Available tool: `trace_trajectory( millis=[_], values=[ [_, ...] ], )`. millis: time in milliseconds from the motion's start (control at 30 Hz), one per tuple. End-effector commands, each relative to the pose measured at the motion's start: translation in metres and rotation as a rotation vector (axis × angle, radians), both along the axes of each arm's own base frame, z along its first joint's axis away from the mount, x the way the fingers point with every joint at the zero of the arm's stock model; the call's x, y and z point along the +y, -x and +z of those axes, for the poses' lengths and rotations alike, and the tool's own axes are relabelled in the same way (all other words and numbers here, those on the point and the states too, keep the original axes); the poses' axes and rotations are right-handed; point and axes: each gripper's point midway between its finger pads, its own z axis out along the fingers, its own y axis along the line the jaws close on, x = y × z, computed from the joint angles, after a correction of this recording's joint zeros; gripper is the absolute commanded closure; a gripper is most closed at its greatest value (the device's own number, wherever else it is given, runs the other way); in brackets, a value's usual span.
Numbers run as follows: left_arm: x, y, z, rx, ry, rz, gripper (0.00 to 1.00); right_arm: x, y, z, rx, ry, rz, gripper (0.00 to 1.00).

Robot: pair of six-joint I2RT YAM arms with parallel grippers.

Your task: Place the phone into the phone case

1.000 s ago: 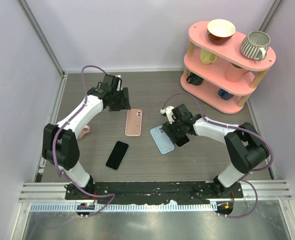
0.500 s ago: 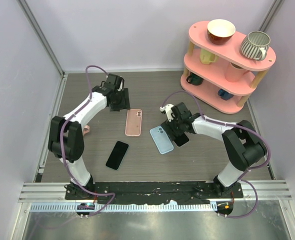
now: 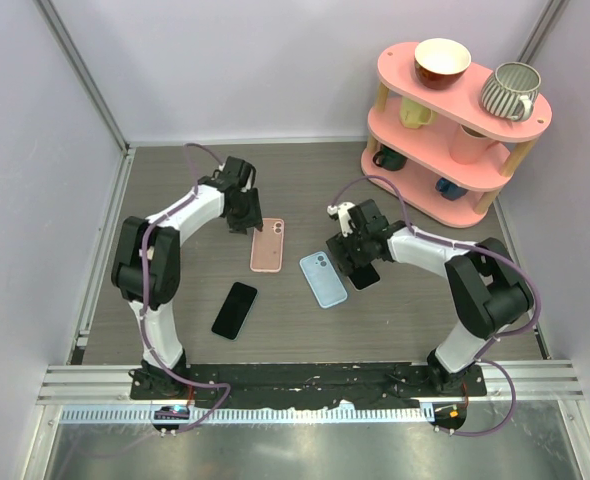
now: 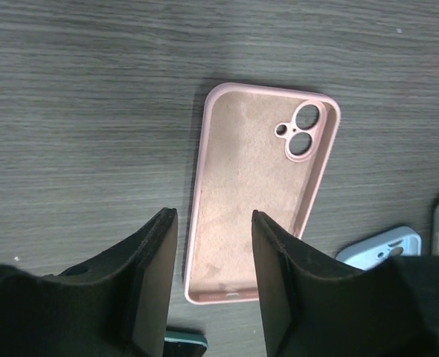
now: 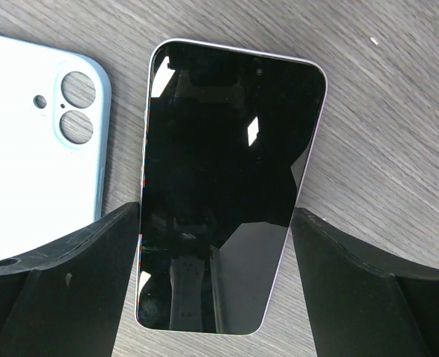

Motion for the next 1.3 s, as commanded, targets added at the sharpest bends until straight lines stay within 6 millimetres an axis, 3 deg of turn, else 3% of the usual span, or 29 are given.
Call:
trace_trajectory(
  millis=[0, 200, 300, 433, 500, 600, 667, 733, 800, 833, 900, 933, 967, 1000, 1067, 1100, 1133, 1267],
  values=[
    [-0.007, -0.003, -0.020, 0.028, 0.009, 0.010, 0.53, 0.006, -0.007, 0.020, 0.006, -0.060, -0.083, 0.35],
    [-0.013, 0.008, -0.041, 0.072, 0.019, 0.006, 0.58, 0.014, -0.014, 0.040, -0.029, -0.127, -0.126, 0.38],
    [-0.022, 0.014, -0.045, 0.083, 0.039, -0.005, 0.69, 0.013, -0.014, 0.040, -0.024, -0.132, -0.157, 0.39],
    [-0.038, 0.027, -0.047, 0.085, 0.087, -0.001, 0.93, 0.010, -0.014, 0.039, -0.026, -0.129, -0.187, 0.40],
    [-0.045, 0.032, -0.047, 0.103, 0.129, 0.037, 1.00, 0.012, -0.015, 0.043, -0.026, -0.144, -0.204, 0.42],
    [-0.054, 0.045, -0.048, 0.124, 0.198, 0.085, 1.00, 0.009, -0.020, 0.053, -0.049, -0.150, -0.250, 0.43],
    [-0.064, 0.046, -0.034, 0.094, 0.247, 0.087, 0.99, 0.012, -0.023, 0.061, -0.061, -0.177, -0.273, 0.45],
    [-0.064, 0.048, -0.027, 0.081, 0.243, 0.097, 0.77, 0.019, -0.024, 0.071, -0.073, -0.207, -0.270, 0.45],
    [-0.061, 0.046, -0.014, 0.060, 0.236, 0.116, 0.63, 0.024, -0.026, 0.074, -0.080, -0.226, -0.280, 0.45],
    [-0.059, 0.046, -0.009, 0.050, 0.232, 0.121, 0.60, 0.025, -0.028, 0.076, -0.082, -0.230, -0.282, 0.45],
    [-0.054, 0.043, 0.008, 0.007, 0.219, 0.124, 0.53, 0.022, -0.026, 0.072, -0.076, -0.188, -0.265, 0.37],
    [-0.053, 0.041, 0.015, -0.011, 0.216, 0.123, 0.51, 0.018, -0.025, 0.067, -0.076, -0.162, -0.269, 0.26],
    [-0.051, 0.041, 0.027, -0.039, 0.221, 0.119, 0.49, 0.010, -0.026, 0.064, -0.084, -0.122, -0.285, 0.21],
    [-0.048, 0.039, 0.036, -0.062, 0.213, 0.114, 0.40, 0.007, -0.025, 0.061, -0.085, -0.092, -0.260, 0.09],
    [-0.044, 0.039, 0.052, -0.113, 0.199, 0.082, 0.29, 0.007, -0.022, 0.056, -0.065, -0.070, -0.225, 0.04],
    [-0.042, 0.039, 0.068, -0.160, 0.209, 0.070, 0.07, 0.005, -0.022, 0.054, -0.063, -0.058, -0.216, 0.04],
    [-0.041, 0.040, 0.078, -0.196, 0.206, 0.040, 0.01, 0.005, -0.022, 0.052, -0.063, -0.043, -0.198, 0.03],
    [-0.030, 0.046, 0.116, -0.310, 0.180, -0.027, 0.00, 0.007, -0.019, 0.039, -0.024, -0.012, -0.133, 0.03]
  ],
)
